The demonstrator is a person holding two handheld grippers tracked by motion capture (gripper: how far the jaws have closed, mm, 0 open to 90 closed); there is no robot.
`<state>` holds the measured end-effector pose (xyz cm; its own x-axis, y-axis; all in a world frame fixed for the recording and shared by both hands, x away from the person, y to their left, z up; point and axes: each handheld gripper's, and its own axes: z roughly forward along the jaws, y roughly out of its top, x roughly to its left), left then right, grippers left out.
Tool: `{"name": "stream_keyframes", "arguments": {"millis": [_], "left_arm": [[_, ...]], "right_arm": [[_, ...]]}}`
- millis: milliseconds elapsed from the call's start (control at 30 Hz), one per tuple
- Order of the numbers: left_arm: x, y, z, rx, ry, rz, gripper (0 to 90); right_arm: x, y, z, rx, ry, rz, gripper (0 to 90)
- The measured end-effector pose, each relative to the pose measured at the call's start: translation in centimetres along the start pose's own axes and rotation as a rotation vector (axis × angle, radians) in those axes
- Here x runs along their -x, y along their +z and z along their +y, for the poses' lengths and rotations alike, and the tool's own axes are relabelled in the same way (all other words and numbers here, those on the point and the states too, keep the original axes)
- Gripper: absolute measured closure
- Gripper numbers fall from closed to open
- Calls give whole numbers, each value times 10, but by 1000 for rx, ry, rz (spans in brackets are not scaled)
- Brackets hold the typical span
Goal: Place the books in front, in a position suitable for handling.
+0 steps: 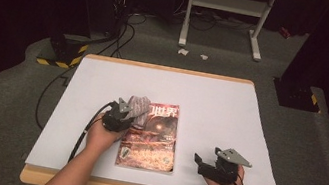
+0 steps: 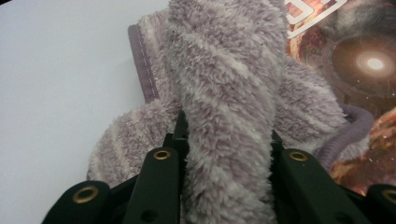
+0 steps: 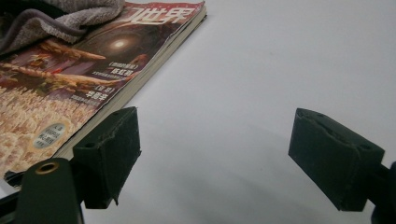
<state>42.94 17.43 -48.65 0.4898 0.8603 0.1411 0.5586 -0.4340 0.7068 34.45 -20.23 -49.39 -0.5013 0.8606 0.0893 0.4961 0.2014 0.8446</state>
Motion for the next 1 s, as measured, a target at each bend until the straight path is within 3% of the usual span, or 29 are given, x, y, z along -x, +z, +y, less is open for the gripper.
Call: {"name": "stream_keyframes", "arguments": {"millis": [133, 333, 367, 400, 433, 467, 533, 700, 767, 900, 1000], "left_arm": [[16, 4, 6, 5, 18, -32, 697], [79, 19, 34, 33, 82, -135, 697], [79, 19, 34, 33, 82, -135, 697], [98, 22, 42, 39, 108, -159, 697], [98, 22, 42, 39, 108, -159, 697], [112, 25, 48, 49, 133, -173, 697], [116, 27, 50, 52, 147, -174, 696], [103, 25, 44, 49, 135, -165, 695], [76, 16, 29, 41, 115, -109, 695], [36, 0, 5, 24, 58, -44, 696], [15, -13, -11, 11, 16, -13, 696]], "right_arm": [[0, 0, 0, -3, 5, -1, 172], [3, 0, -1, -2, 21, 13, 189], [3, 0, -1, -2, 21, 13, 189], [4, 0, -2, -2, 19, 16, 190], [4, -1, -2, -1, 20, 18, 190], [4, -1, -2, -1, 21, 21, 191], [4, -1, -2, 0, 21, 24, 193], [5, 0, -3, -3, 24, 25, 201], [5, 1, -3, -9, 29, 25, 206], [5, 2, -4, -16, 34, 24, 215], [5, 3, -4, -16, 38, 22, 220]]}}
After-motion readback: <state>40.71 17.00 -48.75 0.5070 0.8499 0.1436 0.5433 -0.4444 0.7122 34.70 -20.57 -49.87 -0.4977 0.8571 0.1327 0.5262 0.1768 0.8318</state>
